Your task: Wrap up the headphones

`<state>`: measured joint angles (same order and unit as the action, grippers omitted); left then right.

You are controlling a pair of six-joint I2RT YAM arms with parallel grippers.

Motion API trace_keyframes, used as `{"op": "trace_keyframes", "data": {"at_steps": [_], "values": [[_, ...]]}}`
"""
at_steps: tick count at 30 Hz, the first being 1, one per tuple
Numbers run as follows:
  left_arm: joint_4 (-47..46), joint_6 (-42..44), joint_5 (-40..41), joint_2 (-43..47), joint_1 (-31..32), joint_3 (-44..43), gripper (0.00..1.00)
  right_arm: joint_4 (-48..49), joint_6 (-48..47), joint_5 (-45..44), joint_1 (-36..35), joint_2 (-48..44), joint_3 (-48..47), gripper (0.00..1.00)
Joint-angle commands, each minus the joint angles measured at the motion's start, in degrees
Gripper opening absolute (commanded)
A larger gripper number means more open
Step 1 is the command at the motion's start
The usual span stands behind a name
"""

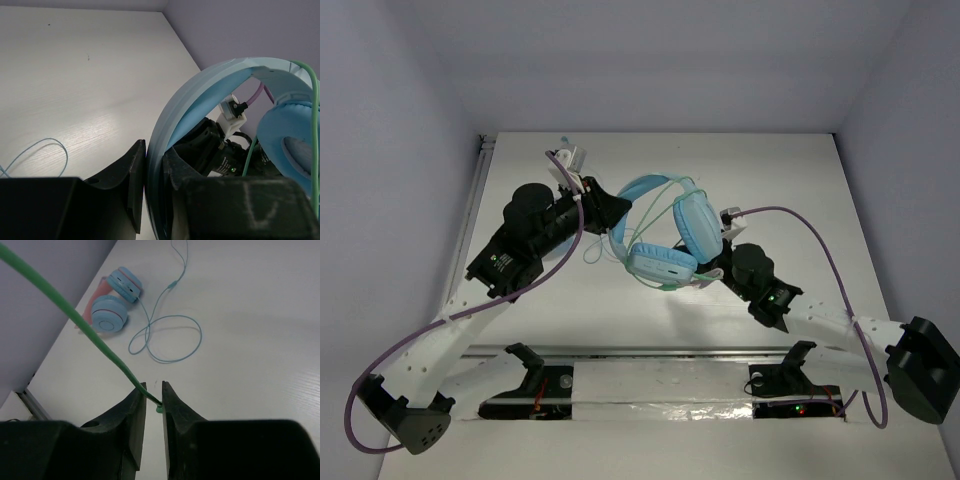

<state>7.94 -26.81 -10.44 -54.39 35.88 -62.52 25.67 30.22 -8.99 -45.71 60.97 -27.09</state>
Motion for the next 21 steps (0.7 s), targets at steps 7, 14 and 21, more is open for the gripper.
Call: {"op": "trace_keyframes", "data": {"at_steps": [7, 14, 21], "values": [[-13.4, -10.3, 14.0, 1.3, -0.2, 0.0, 0.0, 7.5, 9.0, 4.8, 0.5, 2.9, 2.2, 0.0], [-22.6, -16.3, 22.2, -1.5, -0.2, 5.9, 0.0, 10.7, 16.3, 8.3, -2.1, -0.6, 5.2, 0.0], [-27.8, -17.8, 32.2, -6.9, -0.2, 7.7, 0.0, 10.2, 19.9, 6.7, -7.6, -5.0, 8.1, 0.0]]}}
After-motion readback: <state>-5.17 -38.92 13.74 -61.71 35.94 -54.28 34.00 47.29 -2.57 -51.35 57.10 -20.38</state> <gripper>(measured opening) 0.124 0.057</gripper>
